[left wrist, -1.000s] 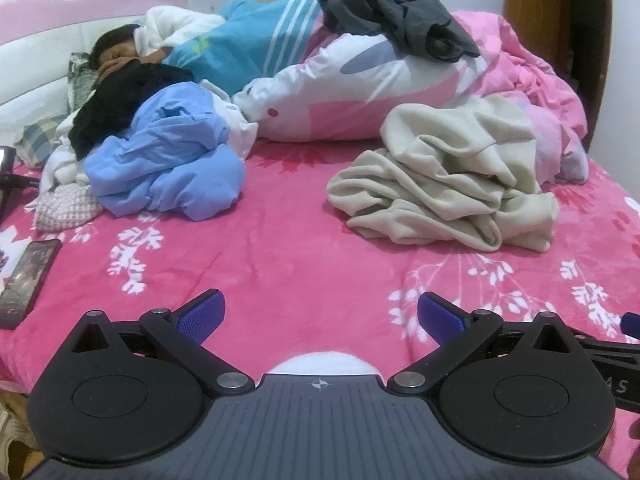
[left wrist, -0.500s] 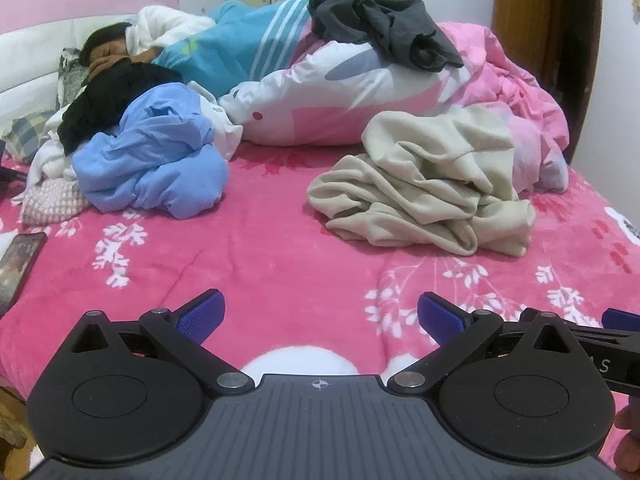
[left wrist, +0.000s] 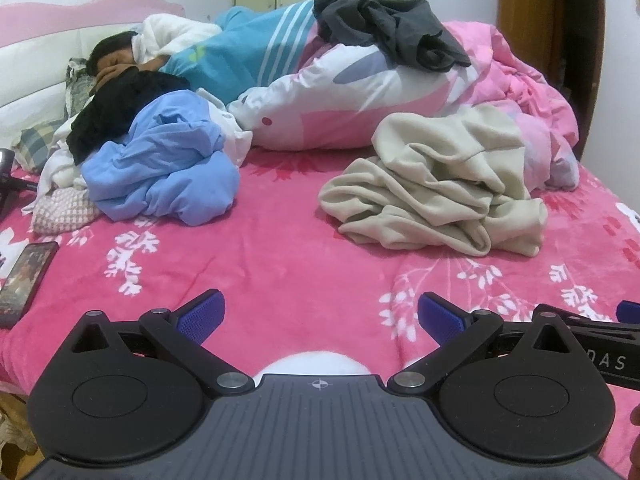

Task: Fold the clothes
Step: 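Move both grippers toward the crumpled beige hoodie on the bed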

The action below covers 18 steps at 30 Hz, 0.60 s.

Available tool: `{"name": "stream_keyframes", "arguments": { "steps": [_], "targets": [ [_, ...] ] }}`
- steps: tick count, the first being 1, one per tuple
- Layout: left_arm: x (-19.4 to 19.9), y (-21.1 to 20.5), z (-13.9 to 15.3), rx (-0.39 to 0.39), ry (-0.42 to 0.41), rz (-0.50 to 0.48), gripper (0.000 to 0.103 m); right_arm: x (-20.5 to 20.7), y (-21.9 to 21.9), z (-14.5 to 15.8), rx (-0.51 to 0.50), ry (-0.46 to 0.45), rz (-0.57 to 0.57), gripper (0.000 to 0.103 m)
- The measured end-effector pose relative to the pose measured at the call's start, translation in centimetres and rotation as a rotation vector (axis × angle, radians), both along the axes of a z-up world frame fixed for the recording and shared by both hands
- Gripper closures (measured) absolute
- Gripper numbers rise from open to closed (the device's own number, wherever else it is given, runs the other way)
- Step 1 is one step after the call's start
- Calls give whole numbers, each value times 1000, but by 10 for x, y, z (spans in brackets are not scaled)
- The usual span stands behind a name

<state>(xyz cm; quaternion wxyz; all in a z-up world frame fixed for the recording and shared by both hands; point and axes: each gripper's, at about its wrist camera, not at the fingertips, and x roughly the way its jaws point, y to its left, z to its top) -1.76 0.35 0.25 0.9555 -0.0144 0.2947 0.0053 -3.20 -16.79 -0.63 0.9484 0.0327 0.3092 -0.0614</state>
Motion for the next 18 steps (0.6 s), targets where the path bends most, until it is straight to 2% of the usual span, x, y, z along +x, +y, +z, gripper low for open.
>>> {"name": "stream_keyframes", "arguments": {
  "steps": [18],
  "targets": [
    [0,3,-3,5,7,3,0,1,2,-1,0,4,-1,0]
  ]
}}
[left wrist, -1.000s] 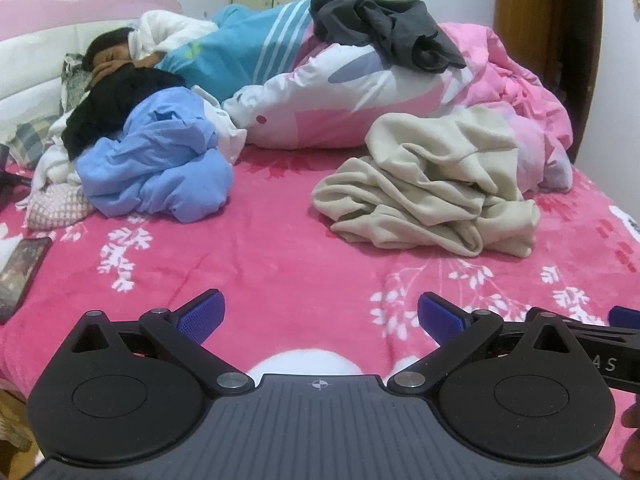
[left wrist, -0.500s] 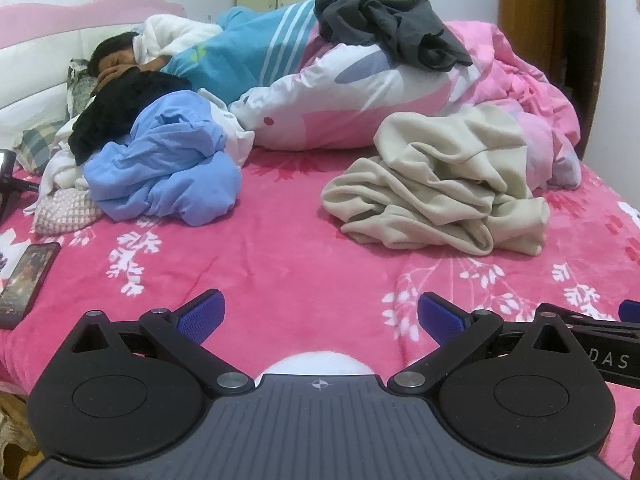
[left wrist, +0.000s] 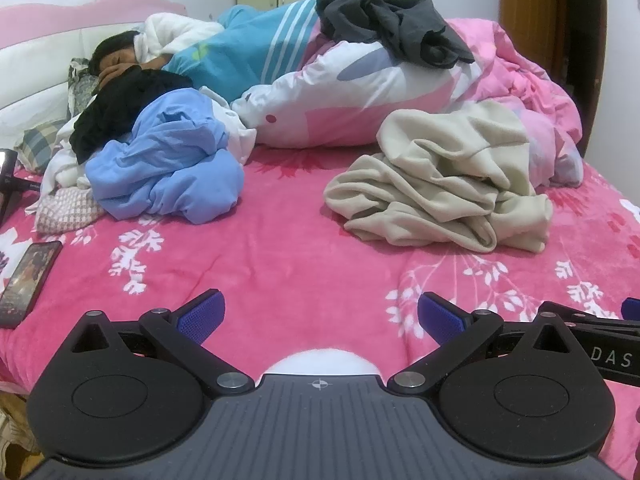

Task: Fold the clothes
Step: 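Move both grippers toward the crumpled beige hoodie on the bed, then close the left gripper on the beige hoodie while the right gripper grasps it too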

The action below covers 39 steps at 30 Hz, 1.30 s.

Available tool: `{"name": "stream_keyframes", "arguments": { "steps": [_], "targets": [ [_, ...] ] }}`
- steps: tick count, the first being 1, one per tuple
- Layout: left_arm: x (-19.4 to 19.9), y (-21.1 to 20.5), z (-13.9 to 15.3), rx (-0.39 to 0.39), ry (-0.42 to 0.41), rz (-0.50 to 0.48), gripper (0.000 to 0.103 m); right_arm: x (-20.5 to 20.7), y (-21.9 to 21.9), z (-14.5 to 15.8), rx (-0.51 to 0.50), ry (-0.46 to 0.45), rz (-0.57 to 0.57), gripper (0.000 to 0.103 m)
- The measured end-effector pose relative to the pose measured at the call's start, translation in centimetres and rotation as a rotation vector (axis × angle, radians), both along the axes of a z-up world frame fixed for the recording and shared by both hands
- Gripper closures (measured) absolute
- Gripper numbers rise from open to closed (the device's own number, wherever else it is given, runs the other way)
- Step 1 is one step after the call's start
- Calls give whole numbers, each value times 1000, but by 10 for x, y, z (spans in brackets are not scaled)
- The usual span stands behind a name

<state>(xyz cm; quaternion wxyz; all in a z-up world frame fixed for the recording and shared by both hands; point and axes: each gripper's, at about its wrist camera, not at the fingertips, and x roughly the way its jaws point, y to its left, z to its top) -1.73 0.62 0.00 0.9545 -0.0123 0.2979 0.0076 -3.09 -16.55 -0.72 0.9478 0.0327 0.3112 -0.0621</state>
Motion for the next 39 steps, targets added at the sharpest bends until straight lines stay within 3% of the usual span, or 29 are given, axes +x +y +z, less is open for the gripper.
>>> {"name": "stream_keyframes", "arguments": {
  "steps": [9,18,22,25,34,39],
  "targets": [
    [6,2,-6,-9,10,-5,0,3,-3,-5,21,1,-1,0],
    [24,5,-36,-93,53,-22,0,13,-20,-37,72,21,22,0],
    [37,2,-43,-119,42,-41,0,25,-39,-51,114,20,17,0],
    [57,-5,-38,-92,5,-58,0,35,-57,-52,165,-23,22,0],
    [144,-45,-13,7,-193,-158,0,120,-115,-12,242,-203,69,0],
    [197,-66,-18,41,-187,-213,10,202,-151,3,297,-208,109,0]
  ]
}}
